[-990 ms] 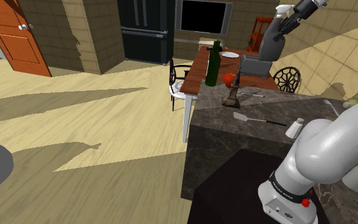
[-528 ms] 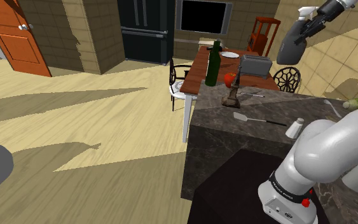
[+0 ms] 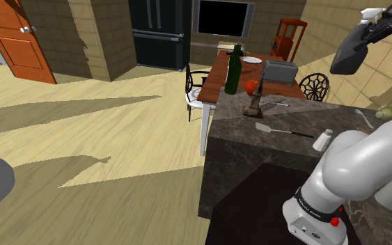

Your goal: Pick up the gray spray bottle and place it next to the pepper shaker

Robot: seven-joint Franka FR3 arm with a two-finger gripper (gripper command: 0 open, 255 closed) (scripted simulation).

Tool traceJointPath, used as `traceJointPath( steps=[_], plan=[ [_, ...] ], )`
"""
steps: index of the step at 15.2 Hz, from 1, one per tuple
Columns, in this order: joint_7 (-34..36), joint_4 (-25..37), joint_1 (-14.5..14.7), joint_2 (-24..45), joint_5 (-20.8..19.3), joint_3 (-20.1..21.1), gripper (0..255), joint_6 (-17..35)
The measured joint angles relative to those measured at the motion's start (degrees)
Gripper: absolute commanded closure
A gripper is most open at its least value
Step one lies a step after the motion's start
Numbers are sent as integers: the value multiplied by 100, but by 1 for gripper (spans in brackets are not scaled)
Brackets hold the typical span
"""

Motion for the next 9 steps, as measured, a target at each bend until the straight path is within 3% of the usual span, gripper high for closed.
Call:
traceJointPath(
  steps=[4,9],
  plan=[
    [-417,424,312,-60,-189,-706,255,-363],
    [-620,61,58,-197,-335,-644,255,-172]
  ],
)
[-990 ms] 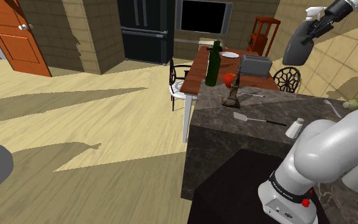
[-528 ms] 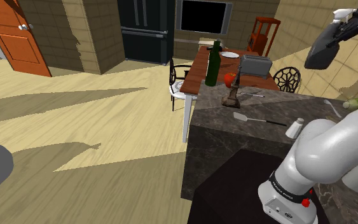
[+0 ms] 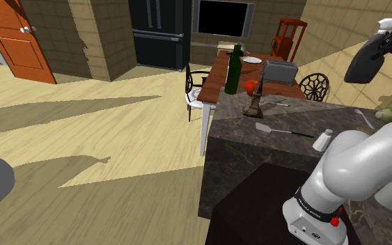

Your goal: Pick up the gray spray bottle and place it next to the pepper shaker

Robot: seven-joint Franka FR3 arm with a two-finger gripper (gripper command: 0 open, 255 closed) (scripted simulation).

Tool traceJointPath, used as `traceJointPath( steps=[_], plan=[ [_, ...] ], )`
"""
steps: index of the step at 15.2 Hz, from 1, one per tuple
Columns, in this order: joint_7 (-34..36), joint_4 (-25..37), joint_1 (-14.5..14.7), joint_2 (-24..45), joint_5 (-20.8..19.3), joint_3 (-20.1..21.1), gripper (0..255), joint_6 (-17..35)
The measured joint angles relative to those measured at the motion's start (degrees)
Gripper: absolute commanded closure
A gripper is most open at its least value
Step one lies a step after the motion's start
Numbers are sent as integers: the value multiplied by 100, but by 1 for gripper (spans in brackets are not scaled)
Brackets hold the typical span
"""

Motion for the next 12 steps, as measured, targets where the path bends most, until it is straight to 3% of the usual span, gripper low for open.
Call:
traceJointPath(
  steps=[12],
  plan=[
    [-238,-1241,-603,-265,-228,342,255,869]
  ],
)
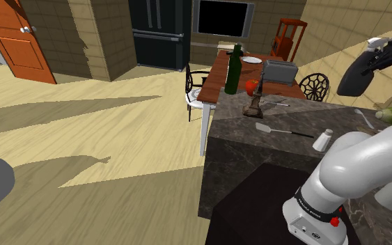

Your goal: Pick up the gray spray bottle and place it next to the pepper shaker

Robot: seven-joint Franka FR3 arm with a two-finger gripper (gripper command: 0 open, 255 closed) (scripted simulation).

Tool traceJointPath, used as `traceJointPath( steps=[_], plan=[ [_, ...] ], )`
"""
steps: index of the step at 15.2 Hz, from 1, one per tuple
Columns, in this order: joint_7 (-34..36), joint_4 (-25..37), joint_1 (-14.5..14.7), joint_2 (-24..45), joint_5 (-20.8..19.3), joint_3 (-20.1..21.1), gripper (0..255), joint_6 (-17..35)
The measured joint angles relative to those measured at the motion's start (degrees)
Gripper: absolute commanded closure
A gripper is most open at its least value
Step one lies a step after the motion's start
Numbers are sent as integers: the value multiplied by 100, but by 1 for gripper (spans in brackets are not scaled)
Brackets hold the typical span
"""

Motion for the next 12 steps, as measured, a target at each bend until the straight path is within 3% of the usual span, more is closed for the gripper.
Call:
traceJointPath(
  steps=[12],
  plan=[
    [-240,-1004,-239,-166,-193,-51,255,828]
  ],
)
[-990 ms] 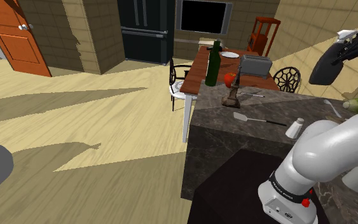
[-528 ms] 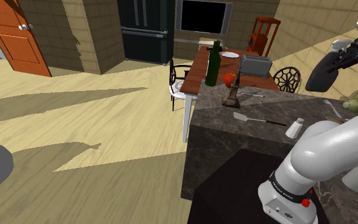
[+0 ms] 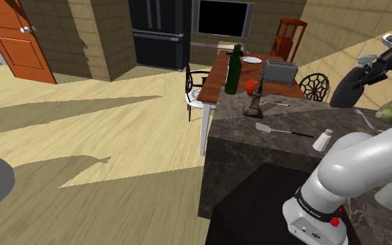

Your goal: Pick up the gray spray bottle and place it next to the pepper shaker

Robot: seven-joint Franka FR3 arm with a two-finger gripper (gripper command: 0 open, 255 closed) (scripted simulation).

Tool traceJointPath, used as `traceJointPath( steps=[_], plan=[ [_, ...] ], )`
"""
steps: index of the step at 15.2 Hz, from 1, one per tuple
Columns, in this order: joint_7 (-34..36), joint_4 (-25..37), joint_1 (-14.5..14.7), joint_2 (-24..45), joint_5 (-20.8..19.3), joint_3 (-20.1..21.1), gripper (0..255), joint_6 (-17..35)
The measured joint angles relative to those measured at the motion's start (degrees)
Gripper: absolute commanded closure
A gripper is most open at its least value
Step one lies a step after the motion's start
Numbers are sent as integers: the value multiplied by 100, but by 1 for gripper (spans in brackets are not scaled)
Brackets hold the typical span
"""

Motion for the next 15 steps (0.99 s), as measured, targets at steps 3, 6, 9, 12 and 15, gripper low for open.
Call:
traceJointPath(
  steps=[3,6,9,12,15],
  plan=[
    [-60,-205,-1,-13,-34,-67,255,200],
    [-120,-435,-39,-43,-80,-110,255,402],
    [-210,-642,-7,-47,-124,-243,255,626],
    [-254,-809,1,-53,-150,-304,255,796],
    [-326,-994,28,-57,-187,-417,255,996]
  ],
)
